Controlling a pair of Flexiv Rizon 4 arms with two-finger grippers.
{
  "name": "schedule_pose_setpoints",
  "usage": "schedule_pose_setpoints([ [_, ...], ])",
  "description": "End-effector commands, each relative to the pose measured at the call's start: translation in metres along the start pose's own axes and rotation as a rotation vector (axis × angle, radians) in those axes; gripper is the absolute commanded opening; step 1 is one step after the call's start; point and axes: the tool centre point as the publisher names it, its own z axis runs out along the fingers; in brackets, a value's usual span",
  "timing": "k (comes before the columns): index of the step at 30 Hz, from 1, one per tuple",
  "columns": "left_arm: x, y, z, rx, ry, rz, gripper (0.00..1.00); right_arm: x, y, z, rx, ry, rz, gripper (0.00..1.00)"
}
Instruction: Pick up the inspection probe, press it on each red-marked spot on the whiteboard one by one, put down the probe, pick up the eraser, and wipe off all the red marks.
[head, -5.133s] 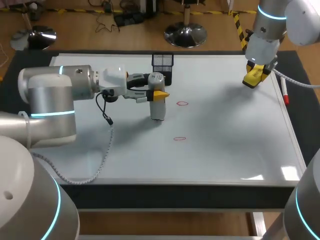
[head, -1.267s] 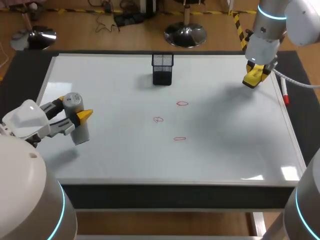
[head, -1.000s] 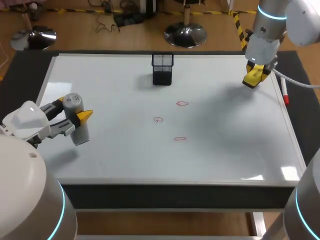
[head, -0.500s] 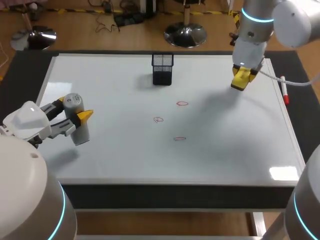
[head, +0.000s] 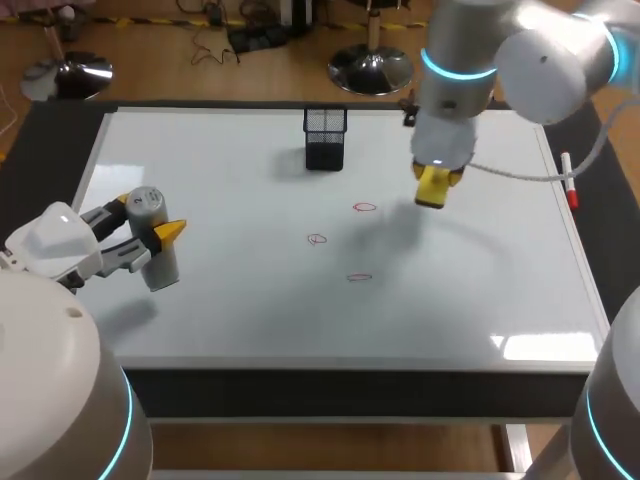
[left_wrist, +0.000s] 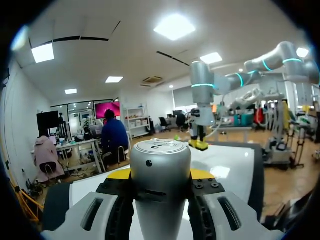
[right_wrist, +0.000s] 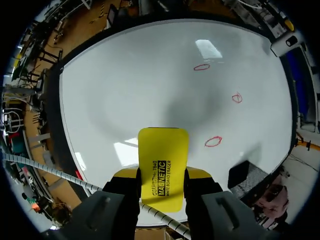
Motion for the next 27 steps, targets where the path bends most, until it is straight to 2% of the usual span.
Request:
schedule_pose_setpoints([
  [1,0.0,-0.001,0.002,0.0,-0.003,0.0,0.0,-0.023,0.022,-0.004,0.058,0.015,-0.041,0.0],
  [13,0.0,-0.001,0.002,0.0,-0.003,0.0,0.0,-0.099,0.08,0.009,0.076,0.045,-0.241,0.0],
  [15,0.0,-0.001,0.002,0.0,-0.003,0.0,0.0,-0.11,0.087,0.012,0.07,0.037,-0.257,0.0],
  [19,0.0,-0.001,0.002,0.0,-0.003,0.0,0.0,-0.132,0.103,0.016,0.109,0.047,-0.311,0.0],
  [27,0.0,-0.001,0.002,0.0,-0.003,0.0,0.0,-0.167,0.124,0.018,0.095,0.013,-0.389,0.0],
])
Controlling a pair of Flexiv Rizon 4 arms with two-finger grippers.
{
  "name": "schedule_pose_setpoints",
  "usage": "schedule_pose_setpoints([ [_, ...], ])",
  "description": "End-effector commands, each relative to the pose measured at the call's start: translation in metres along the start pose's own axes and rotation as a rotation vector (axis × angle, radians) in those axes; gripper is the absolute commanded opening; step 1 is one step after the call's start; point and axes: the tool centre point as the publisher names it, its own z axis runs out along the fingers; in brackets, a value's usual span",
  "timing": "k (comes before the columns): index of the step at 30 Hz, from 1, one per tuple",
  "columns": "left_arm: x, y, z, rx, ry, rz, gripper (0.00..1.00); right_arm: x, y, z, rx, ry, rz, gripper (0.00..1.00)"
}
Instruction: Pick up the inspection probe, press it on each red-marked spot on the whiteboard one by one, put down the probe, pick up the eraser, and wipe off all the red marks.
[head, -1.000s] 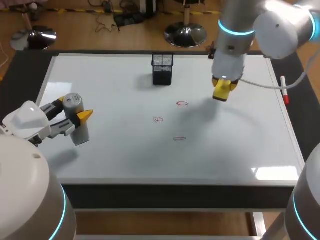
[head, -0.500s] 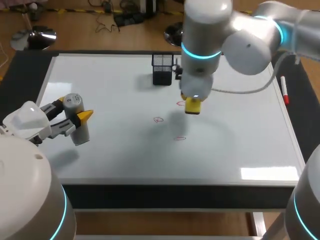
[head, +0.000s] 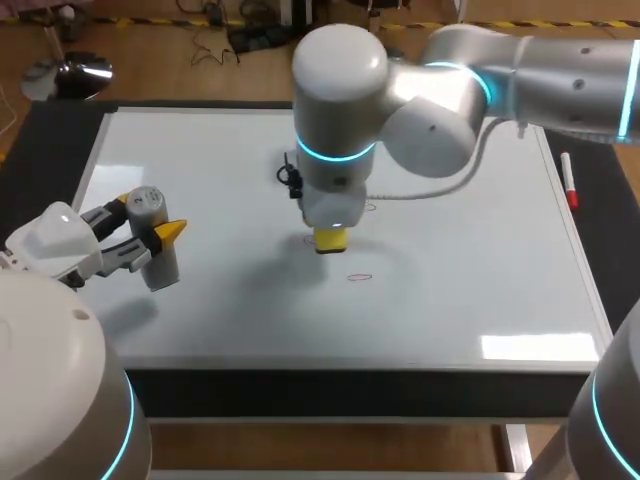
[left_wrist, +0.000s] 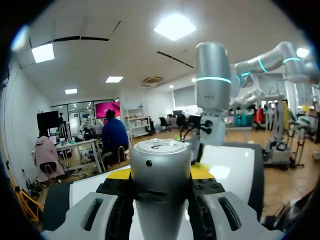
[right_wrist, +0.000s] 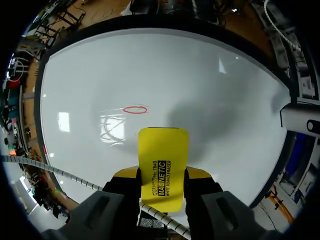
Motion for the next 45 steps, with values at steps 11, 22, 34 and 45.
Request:
schedule_pose_setpoints([
  [11,0.0,-0.001,0.002,0.001,-0.004,0.001,0.0,-0.042,-0.003,0.02,-0.074,-0.006,-0.049,0.0],
  [22,0.0,-0.001,0.002,0.001,-0.004,0.001,0.0,-0.043,-0.008,0.038,-0.091,-0.036,-0.038,0.0],
  [34,0.0,-0.001,0.002,0.001,-0.004,0.001,0.0,-0.04,-0.007,0.053,-0.117,-0.03,-0.032,0.0],
  [45,0.0,-0.001,0.002,0.001,-0.004,0.001,0.0,-0.023,-0.01,0.062,-0.14,0.004,-0.015,0.0],
])
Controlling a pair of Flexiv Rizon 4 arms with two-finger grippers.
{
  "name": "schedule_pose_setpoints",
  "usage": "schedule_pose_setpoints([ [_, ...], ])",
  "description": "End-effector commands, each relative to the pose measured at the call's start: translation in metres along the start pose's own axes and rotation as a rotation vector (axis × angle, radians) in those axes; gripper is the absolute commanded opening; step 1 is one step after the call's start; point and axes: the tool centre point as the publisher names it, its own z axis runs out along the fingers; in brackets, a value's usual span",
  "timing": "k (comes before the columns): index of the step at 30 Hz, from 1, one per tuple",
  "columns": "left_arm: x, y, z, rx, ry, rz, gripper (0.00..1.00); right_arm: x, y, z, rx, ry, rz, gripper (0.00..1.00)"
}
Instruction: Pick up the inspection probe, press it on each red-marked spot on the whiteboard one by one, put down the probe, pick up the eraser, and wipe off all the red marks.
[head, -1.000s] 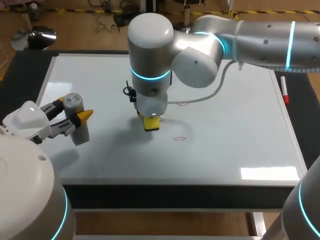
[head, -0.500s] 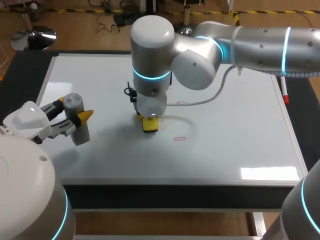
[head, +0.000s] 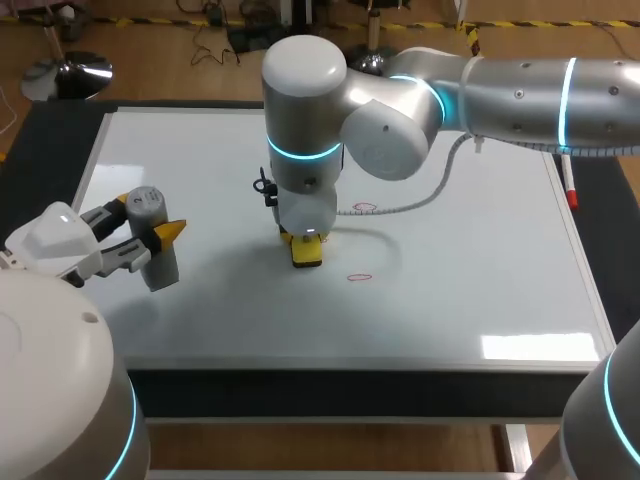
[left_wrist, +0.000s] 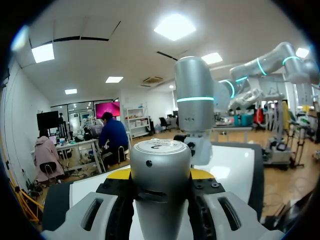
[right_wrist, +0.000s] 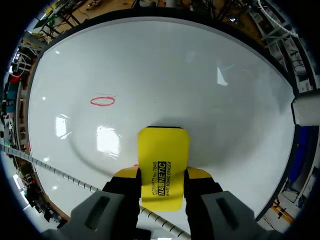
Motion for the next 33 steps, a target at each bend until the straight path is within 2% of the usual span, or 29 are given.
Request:
schedule_pose_setpoints([
  [1,0.0,-0.001,0.002,-0.001,-0.004,0.001,0.0,0.007,-0.004,0.001,-0.006,0.013,0.008,0.0],
  [11,0.0,-0.001,0.002,-0.001,-0.004,0.001,0.0,0.037,-0.007,0.008,-0.013,0.037,0.056,0.0],
  [23,0.0,-0.001,0.002,-0.001,-0.004,0.001,0.0,0.064,-0.01,0.001,0.0,0.05,0.105,0.0],
  [28,0.0,-0.001,0.002,-0.001,-0.004,0.001,0.0,0.066,-0.014,-0.01,0.017,0.034,0.111,0.0],
  [33,0.0,-0.001,0.002,-0.001,-0.004,0.001,0.0,0.068,-0.02,-0.038,0.016,-0.013,0.112,0.0],
])
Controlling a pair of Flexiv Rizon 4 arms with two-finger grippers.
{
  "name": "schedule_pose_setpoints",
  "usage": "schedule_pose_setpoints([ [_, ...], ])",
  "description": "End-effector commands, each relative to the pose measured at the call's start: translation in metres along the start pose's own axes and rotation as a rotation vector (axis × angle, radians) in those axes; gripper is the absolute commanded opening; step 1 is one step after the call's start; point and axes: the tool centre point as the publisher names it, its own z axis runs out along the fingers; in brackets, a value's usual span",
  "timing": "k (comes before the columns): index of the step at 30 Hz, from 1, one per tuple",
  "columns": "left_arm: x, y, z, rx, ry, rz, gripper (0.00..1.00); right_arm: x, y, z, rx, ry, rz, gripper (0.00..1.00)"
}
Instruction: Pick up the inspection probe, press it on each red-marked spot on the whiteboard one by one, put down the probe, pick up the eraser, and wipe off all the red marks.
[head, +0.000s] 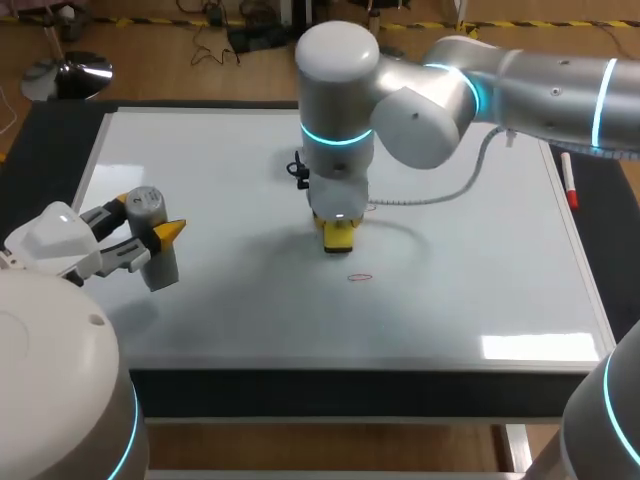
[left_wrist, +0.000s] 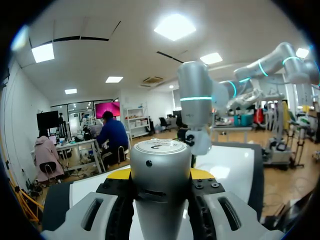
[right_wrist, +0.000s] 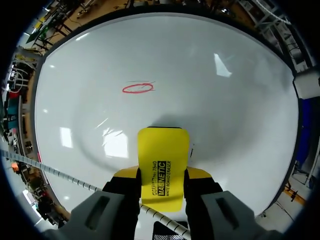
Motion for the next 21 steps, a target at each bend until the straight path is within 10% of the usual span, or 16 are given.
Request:
schedule_pose_setpoints([
  [1,0.001,0.0,0.002,0.0,-0.006,0.001,0.0,0.014,-0.005,-0.029,-0.015,-0.038,0.004,0.0],
  [21,0.001,0.0,0.002,0.0,-0.006,0.001,0.0,0.159,-0.077,-0.061,0.04,-0.012,0.291,0.0],
])
